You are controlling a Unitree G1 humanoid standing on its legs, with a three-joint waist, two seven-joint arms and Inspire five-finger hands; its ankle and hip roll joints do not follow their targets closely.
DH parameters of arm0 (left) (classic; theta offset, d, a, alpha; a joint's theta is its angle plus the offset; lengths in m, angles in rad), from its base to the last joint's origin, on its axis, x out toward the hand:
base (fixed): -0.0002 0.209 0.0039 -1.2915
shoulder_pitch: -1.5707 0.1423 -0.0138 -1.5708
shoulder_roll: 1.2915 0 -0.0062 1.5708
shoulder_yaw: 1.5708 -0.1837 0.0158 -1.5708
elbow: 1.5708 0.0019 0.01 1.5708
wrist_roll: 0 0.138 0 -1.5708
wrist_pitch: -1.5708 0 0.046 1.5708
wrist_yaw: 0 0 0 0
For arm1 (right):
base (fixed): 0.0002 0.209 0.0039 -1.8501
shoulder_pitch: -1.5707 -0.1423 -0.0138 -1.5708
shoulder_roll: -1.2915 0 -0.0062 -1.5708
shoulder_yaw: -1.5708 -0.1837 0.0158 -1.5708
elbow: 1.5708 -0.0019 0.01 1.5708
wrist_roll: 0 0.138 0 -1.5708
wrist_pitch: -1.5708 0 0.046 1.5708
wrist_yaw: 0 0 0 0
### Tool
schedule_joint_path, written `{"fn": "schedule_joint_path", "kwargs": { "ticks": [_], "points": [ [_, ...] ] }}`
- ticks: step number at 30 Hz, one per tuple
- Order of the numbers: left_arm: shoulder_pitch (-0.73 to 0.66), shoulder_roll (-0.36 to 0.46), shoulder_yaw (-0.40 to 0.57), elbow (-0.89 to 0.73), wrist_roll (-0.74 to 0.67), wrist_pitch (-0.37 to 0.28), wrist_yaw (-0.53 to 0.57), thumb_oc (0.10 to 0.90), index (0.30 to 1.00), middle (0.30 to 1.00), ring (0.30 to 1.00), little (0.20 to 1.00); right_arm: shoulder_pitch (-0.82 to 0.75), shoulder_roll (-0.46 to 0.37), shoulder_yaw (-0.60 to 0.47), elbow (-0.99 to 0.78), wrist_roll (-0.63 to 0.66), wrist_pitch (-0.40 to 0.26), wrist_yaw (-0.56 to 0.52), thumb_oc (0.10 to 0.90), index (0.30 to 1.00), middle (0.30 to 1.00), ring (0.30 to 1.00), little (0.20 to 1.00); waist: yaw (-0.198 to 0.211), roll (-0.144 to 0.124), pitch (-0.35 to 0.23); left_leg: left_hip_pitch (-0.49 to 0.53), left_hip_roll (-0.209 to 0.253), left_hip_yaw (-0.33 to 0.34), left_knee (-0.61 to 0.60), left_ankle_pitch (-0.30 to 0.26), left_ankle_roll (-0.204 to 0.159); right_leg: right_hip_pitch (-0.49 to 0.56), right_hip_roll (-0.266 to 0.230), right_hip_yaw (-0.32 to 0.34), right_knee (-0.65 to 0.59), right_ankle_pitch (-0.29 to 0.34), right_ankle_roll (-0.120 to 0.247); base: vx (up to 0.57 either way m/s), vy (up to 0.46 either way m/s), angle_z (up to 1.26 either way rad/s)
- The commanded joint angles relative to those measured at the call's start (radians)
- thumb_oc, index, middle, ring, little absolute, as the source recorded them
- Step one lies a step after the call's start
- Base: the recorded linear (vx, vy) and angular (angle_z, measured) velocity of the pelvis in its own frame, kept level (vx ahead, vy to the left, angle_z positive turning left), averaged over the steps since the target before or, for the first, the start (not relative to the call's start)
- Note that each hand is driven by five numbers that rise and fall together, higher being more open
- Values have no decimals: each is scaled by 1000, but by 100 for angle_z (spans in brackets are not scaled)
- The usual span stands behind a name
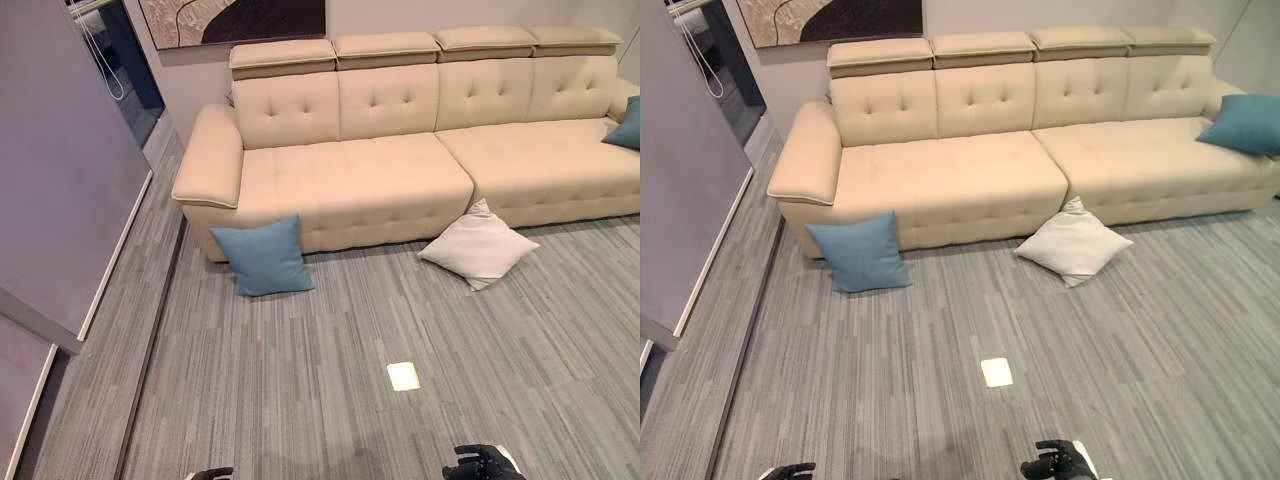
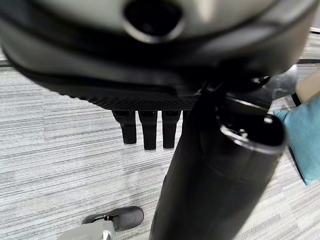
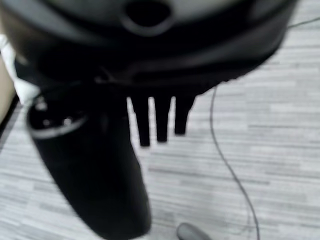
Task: Pick up all the scattered cushions and arrange them neatly on the sofa.
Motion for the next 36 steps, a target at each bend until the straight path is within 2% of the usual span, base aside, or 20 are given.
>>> {"fn": "schedule_joint_path", "kwargs": {
  "ticks": [1,19,23,25,31,33,35,36],
  "points": [
    [-56,8,-15,41,16,-38,32,800,900,900,900,900,-41,2,53,16,-14,-20,-30,800,900,900,900,900,21,-29,-19,1,5,-41,-1,-73,-3,-11,-49,-11,23,-74,75,0,0,0],
    [-55,-2,-21,65,31,-23,37,800,900,900,900,900,-24,20,59,49,-25,-7,-35,800,900,900,900,900,25,-40,-7,4,14,-56,10,-82,-8,1,-38,-19,31,-96,64,5,-11,0],
    [-60,-4,-21,67,13,-20,29,800,900,900,900,900,-29,21,63,46,-19,-6,-32,800,900,900,900,900,28,-43,8,-22,16,-67,50,-92,-13,-12,-35,-24,47,-106,54,0,-51,8],
    [-69,-6,-25,60,1,-21,28,800,900,900,900,900,-32,21,71,38,-21,-8,-35,800,900,900,900,900,37,-54,21,-54,15,-83,89,-96,-21,-18,-30,-43,53,-113,42,14,-81,25],
    [-86,-5,-30,54,-3,-25,35,800,900,900,900,900,-40,15,81,24,-27,-14,-42,800,900,900,900,900,47,-67,40,-104,9,-98,132,-96,-34,-29,-33,-78,51,-116,35,-10,-33,31],
    [-96,-5,-33,50,-8,-26,36,800,900,900,900,900,-44,13,80,22,-26,-15,-46,800,900,900,900,900,53,-76,54,-143,1,-97,180,-101,-39,-34,-43,-100,52,-117,33,-32,-2,42],
    [-102,-7,-37,49,-7,-28,38,800,900,900,900,900,-46,11,74,20,-22,-15,-51,800,900,900,900,900,54,-81,60,-172,-4,-77,214,-109,-39,-38,-54,-126,55,-119,31,-21,31,38],
    [-105,-9,-41,50,-6,-29,40,800,900,900,900,900,-44,10,68,17,-21,-14,-51,800,900,900,900,900,49,-82,61,-183,-5,-46,224,-113,-34,-41,-61,-147,56,-120,32,31,83,79]
  ]
}}
